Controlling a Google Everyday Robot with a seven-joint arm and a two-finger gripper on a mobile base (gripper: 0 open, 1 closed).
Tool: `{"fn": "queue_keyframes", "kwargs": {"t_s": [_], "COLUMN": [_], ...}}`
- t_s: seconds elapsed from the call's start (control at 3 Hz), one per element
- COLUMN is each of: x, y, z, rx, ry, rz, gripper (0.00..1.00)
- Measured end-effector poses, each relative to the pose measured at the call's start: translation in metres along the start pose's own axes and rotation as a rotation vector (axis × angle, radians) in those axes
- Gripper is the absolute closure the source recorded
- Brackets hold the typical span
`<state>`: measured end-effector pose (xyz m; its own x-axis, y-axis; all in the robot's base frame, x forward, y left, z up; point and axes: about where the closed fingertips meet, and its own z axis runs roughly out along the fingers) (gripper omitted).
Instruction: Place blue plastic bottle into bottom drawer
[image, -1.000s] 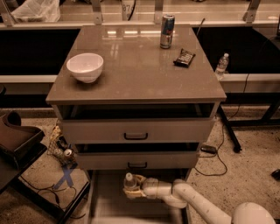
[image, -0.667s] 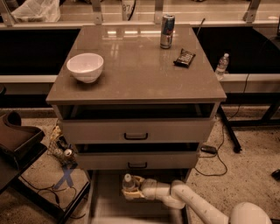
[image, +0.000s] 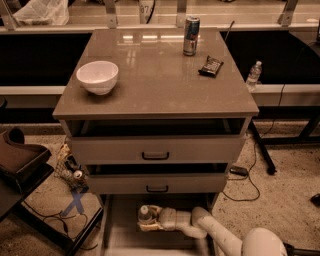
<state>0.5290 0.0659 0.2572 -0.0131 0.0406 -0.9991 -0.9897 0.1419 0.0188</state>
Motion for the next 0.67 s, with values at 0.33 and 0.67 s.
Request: {"fn": "queue_keyframes", "kwargs": {"t_s": [0.33, 0.67], "x": [0.0065, 0.014], "y": [0.0046, 0.01], "z": [0.0048, 0.0126], "rx": [-0.035, -0.07], "ry": [0.017, 0.061], "rz": [-0.028, -0.043], "gripper": [1.0, 1.0]}}
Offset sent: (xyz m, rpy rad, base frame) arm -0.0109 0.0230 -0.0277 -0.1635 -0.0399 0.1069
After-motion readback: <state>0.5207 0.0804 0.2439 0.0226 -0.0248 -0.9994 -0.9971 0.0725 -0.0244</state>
